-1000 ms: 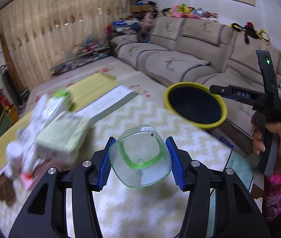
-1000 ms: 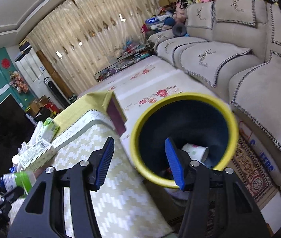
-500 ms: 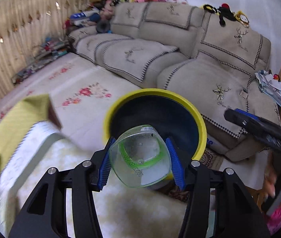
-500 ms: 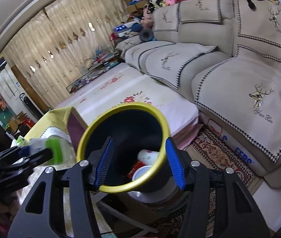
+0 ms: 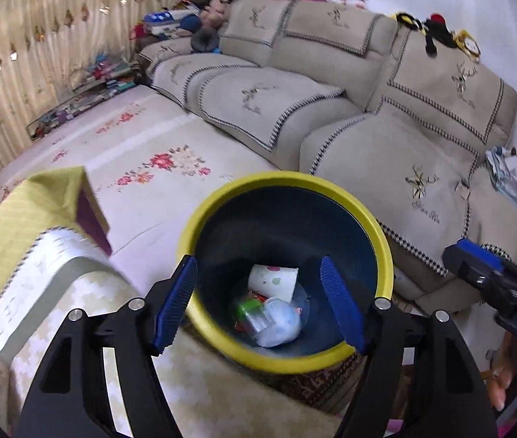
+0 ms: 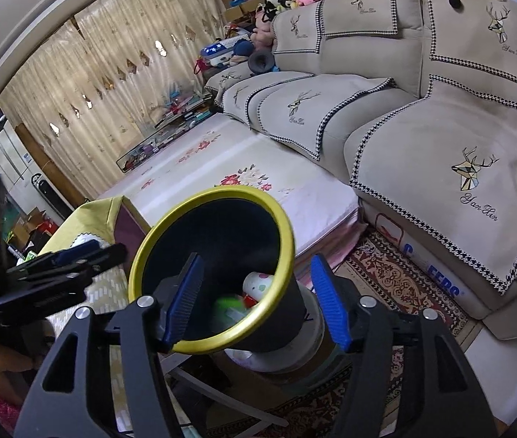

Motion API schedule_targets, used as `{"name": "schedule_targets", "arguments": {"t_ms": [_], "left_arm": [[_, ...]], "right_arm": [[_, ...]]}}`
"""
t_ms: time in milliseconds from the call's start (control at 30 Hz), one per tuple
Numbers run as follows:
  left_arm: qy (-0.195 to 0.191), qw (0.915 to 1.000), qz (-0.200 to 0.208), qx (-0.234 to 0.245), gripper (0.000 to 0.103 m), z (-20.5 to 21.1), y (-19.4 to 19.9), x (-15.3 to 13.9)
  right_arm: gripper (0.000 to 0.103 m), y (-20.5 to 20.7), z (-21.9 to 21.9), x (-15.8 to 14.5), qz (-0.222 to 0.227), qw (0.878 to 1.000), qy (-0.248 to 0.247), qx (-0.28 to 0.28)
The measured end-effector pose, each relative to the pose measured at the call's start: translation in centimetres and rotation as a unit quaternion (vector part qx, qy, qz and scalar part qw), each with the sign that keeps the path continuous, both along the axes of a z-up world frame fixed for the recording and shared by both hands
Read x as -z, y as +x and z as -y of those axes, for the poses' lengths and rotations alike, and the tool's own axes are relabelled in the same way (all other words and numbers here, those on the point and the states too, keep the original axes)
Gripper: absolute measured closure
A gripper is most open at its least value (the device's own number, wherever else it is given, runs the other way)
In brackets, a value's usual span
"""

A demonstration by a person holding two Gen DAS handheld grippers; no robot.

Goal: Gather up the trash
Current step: 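Carry the plastic jar over the bin and open the left gripper, then move both tools back toward the remaining items on the table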

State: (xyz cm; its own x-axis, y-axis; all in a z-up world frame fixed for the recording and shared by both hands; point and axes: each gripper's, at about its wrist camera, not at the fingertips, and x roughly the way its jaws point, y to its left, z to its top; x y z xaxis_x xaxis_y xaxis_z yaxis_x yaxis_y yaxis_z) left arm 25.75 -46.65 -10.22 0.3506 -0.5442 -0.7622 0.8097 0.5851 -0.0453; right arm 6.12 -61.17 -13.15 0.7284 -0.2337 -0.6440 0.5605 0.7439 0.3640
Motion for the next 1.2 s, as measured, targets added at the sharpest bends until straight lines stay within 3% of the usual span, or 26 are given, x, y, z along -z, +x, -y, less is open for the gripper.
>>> {"name": "schedule_targets", "arguments": {"t_ms": [200,367,467,600,767,867,933,1067,1200], "left_arm": [[-0.067,0.9966,0.027,-0.039,0.023,-9.2,-2.2,-4.0],[-0.1,0.9869,0.059,-0.112,0.019,-20.3,-3.1,-6.4],[-0.104,0.9752,0.082,-0.177,0.016,-27.7,-3.3,-7.1],[-0.095,0.9526,0.128,-0.259,0.015,-36.5,-3.4,-7.0],[-0.119,0.9224,0.136,-0.341,0.014,-45.3,-2.3,-5.1],[-0.132,0.9068,0.133,-0.378,0.014,-48.1,-1.9,-3.5],[-0.133,0.903,0.122,-0.39,0.014,-49.2,-1.5,-2.9],[-0.129,0.8869,0.135,-0.422,0.013,-51.0,-1.4,-2.8],[-0.174,0.8741,0.127,-0.436,0.011,-52.8,-2.0,-3.2]], "right_arm": [[0.043,1.5,-2.7,-0.5,-0.006,0.999,-0.007,-0.031],[0.043,4.3,-6.9,-0.6,-0.02,0.996,-0.016,-0.083],[0.043,6.3,-9.9,-0.9,-0.025,0.992,-0.022,-0.119],[0.043,8.9,-14.8,-1.5,-0.03,0.984,-0.031,-0.17],[0.043,11.8,-22.1,-2.7,-0.026,0.968,-0.035,-0.247],[0.043,13.1,-27.1,-3.2,-0.025,0.952,-0.041,-0.303],[0.043,13.6,-29.0,-3.2,-0.025,0.944,-0.028,-0.327],[0.043,14.0,-33.6,-3.5,-0.025,0.935,-0.088,-0.344],[0.043,14.8,-36.4,-3.2,-0.031,0.925,-0.102,-0.365]]}}
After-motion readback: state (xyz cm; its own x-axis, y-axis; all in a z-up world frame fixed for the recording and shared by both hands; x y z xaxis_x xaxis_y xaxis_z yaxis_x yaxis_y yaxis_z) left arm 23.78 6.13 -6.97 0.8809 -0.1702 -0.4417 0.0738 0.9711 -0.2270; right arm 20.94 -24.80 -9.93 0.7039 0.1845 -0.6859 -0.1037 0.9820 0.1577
